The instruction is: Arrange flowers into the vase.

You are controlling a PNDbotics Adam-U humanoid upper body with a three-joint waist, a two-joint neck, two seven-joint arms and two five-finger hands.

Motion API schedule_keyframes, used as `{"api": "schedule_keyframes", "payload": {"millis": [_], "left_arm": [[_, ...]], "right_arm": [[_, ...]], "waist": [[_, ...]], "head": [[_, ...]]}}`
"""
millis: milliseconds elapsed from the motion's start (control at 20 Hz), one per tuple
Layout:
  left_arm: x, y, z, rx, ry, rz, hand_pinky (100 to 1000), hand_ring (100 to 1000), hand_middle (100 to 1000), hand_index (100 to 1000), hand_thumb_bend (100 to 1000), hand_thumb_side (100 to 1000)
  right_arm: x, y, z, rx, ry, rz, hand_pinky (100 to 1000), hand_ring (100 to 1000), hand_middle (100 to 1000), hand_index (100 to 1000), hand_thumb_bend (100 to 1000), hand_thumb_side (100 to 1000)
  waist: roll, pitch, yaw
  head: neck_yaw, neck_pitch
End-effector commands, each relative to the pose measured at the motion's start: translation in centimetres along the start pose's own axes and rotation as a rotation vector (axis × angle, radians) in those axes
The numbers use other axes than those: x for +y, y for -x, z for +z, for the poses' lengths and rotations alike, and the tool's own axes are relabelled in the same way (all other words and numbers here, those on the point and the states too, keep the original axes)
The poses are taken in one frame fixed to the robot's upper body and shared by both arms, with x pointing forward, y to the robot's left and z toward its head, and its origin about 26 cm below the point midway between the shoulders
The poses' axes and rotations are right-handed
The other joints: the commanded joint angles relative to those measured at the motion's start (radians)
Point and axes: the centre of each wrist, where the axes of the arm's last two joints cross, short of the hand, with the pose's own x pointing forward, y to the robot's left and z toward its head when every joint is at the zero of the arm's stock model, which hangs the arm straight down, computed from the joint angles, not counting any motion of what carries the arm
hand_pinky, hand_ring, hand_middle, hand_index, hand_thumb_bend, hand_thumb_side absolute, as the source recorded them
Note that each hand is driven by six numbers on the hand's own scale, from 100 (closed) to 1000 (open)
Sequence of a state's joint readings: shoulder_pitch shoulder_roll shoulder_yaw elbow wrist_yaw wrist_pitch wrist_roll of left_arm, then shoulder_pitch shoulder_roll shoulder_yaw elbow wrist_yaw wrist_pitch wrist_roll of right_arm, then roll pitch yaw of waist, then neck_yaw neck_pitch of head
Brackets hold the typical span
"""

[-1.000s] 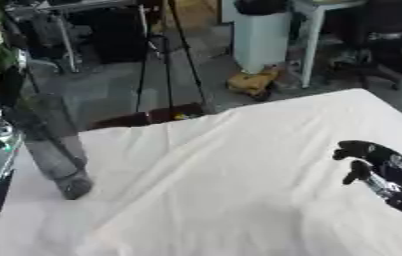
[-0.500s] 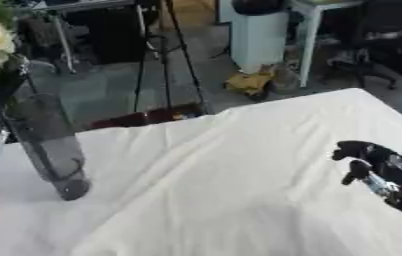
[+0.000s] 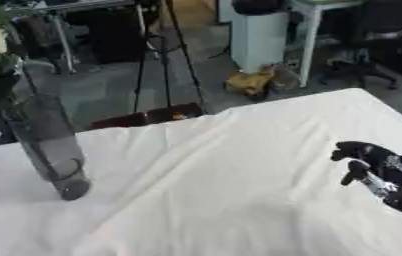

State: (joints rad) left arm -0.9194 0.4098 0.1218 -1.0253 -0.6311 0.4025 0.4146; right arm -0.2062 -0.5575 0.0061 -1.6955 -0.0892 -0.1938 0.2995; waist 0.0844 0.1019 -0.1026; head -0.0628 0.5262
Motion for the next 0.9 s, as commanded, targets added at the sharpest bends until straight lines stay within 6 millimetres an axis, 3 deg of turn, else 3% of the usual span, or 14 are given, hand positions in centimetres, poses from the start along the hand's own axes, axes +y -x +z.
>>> {"api": "schedule_keyframes", "payload": {"millis": [50,450,900], "left_arm": [[0.6,-0.3,-0.2,-0.019,-0.008,0.029,678,680,600,639,648,860],[-2.1,1.7,1.6,-0.012,0.147,-0.055,700,704,624,674,670,931],[-1.7,2.4,2.9,-0.072,0.232,-0.123,728,723,645,694,756,923]], "right_arm": [[-0.7,-0.5,-0.2,-0.018,0.007,0.024,568,893,718,894,182,642],[-0.7,-0.6,-0.3,-0.024,0.01,0.023,567,891,716,893,189,640],[-0.7,-0.6,-0.3,-0.026,0.016,0.02,566,889,713,893,198,638]], "waist": [[-0.006,-0.019,0.004],[-0.012,-0.014,0.009],[-0.018,-0.013,0.024]], "head": [[-0.003,-0.011],[-0.007,-0.016],[-0.014,-0.018]]}}
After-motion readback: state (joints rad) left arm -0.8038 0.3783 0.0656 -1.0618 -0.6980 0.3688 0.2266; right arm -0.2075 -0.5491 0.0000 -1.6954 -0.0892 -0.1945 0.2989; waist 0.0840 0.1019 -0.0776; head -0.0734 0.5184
